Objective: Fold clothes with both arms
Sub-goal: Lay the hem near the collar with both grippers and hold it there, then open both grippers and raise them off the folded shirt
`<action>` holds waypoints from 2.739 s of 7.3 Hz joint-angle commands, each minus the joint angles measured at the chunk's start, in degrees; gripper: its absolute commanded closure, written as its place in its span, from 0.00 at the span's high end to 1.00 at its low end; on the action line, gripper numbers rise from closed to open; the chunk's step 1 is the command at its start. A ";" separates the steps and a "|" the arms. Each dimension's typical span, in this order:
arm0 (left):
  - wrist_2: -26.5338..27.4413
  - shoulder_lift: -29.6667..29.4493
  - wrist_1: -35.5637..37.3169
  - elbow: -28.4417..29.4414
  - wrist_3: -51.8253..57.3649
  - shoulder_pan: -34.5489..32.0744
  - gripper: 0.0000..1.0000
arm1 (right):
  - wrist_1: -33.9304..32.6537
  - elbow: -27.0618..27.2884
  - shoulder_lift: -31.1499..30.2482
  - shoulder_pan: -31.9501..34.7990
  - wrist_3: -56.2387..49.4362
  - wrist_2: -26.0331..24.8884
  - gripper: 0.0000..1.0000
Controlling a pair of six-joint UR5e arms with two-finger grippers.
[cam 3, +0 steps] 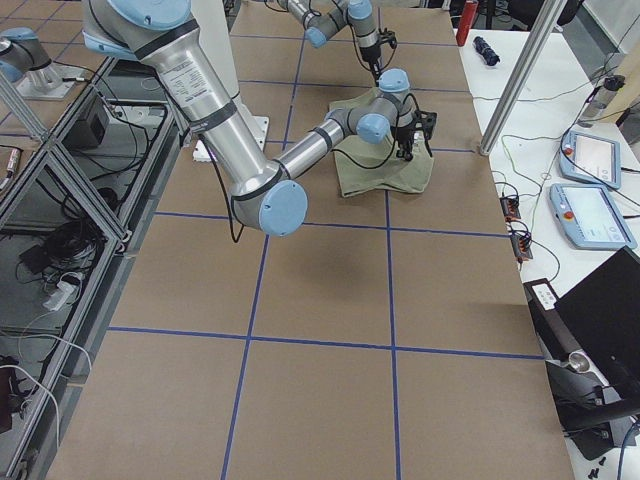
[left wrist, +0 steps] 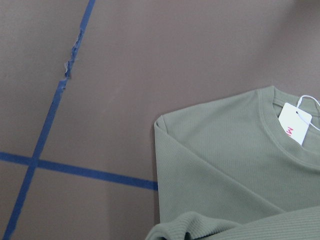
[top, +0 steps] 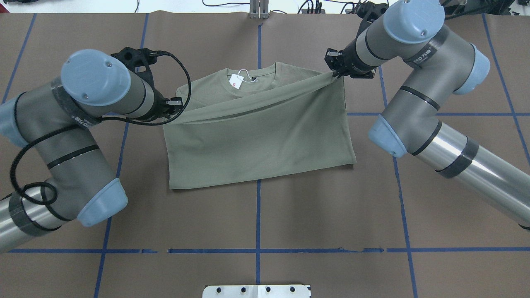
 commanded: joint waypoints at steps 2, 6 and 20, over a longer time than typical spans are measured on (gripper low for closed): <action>0.01 -2.86 -10.18 12.15 0.40 -2.95 0.00 | 0.02 -9.21 4.55 -0.27 -0.21 0.03 0.00; 0.10 -4.80 -10.45 14.98 0.40 -2.96 0.00 | 0.10 -10.01 4.64 0.43 -0.21 -0.15 0.00; -0.60 -5.24 -11.16 13.05 -1.71 -4.19 1.00 | 0.10 -2.94 1.07 -2.44 -1.70 0.73 1.00</action>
